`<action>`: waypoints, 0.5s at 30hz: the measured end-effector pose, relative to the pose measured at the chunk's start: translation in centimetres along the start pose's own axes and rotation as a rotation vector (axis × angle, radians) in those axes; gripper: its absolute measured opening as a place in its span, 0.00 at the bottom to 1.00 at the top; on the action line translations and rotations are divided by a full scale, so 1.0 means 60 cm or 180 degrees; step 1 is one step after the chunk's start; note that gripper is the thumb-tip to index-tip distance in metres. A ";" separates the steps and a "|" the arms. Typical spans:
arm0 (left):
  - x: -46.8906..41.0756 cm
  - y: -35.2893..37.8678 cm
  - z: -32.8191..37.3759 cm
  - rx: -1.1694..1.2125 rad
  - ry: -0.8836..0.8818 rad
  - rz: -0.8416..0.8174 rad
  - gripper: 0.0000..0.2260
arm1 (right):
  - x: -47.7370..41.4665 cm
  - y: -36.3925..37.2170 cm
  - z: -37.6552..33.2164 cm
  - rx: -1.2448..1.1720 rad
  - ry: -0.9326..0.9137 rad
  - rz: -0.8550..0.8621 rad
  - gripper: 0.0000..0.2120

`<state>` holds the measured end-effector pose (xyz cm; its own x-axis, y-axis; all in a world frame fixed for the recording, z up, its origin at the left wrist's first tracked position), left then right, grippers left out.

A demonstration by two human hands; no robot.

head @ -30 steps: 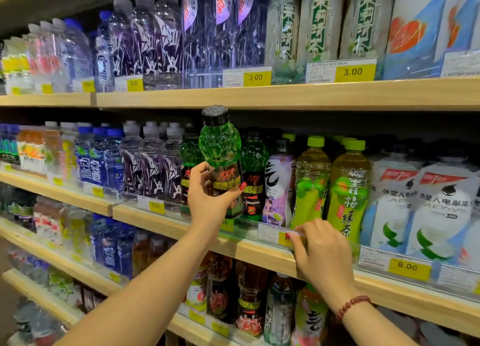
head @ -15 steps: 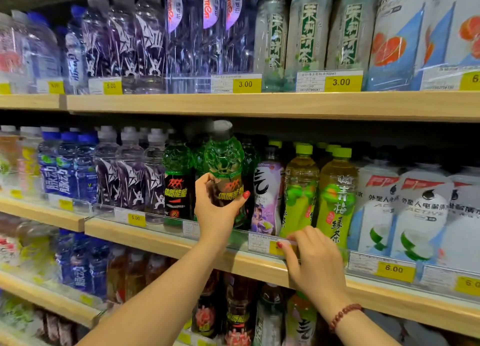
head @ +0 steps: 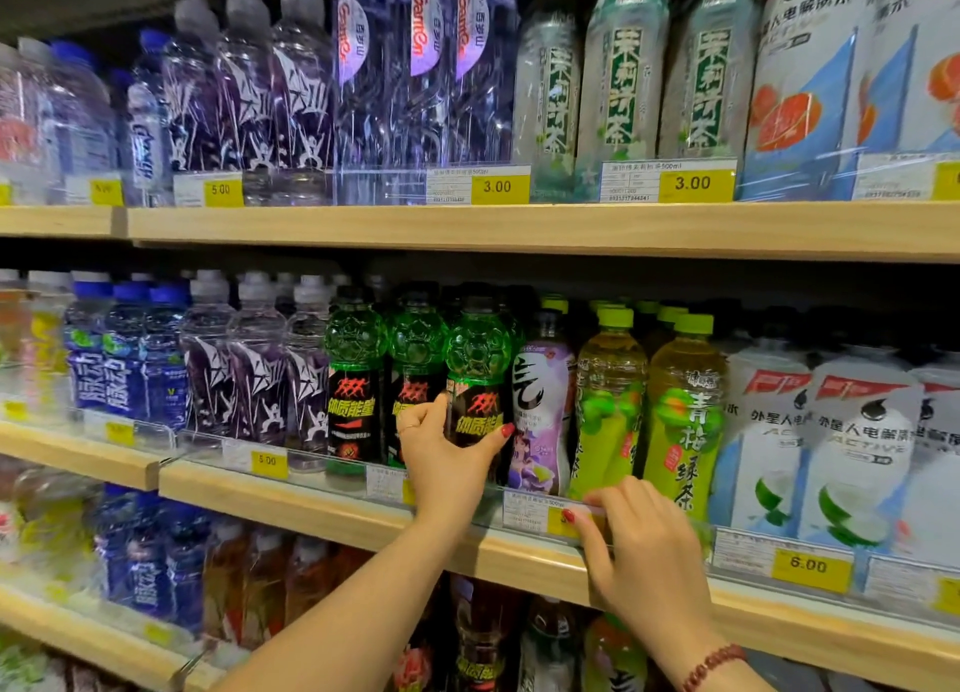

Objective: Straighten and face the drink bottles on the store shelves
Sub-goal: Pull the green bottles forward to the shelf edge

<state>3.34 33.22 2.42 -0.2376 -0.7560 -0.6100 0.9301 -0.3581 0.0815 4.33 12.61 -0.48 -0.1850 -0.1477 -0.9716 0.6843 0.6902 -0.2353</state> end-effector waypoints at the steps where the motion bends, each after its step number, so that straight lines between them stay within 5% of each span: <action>1: 0.000 0.002 -0.001 -0.0065 -0.0024 -0.0024 0.30 | 0.000 0.000 0.000 0.0005 0.0010 -0.0002 0.09; 6: 0.004 -0.003 -0.008 -0.0133 0.0068 -0.0196 0.35 | 0.000 -0.001 -0.001 0.0034 0.0029 0.0014 0.09; 15: -0.007 -0.018 -0.016 -0.0242 0.0396 -0.0319 0.26 | 0.000 -0.004 -0.004 0.0056 0.0002 0.0102 0.09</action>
<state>2.73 34.46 1.82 -0.2981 -0.6431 -0.7054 0.9231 -0.3822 -0.0416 3.99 12.64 -0.42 -0.1632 -0.1252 -0.9786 0.7023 0.6819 -0.2044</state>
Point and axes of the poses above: each hand's wrist, its own x-axis away from the middle knuckle, its own y-axis out of the palm, z = x × y, the point moved 5 cm from there along -x, towards the middle knuckle, and after that the axes turned 15 degrees about z, right-handed, at the moved point
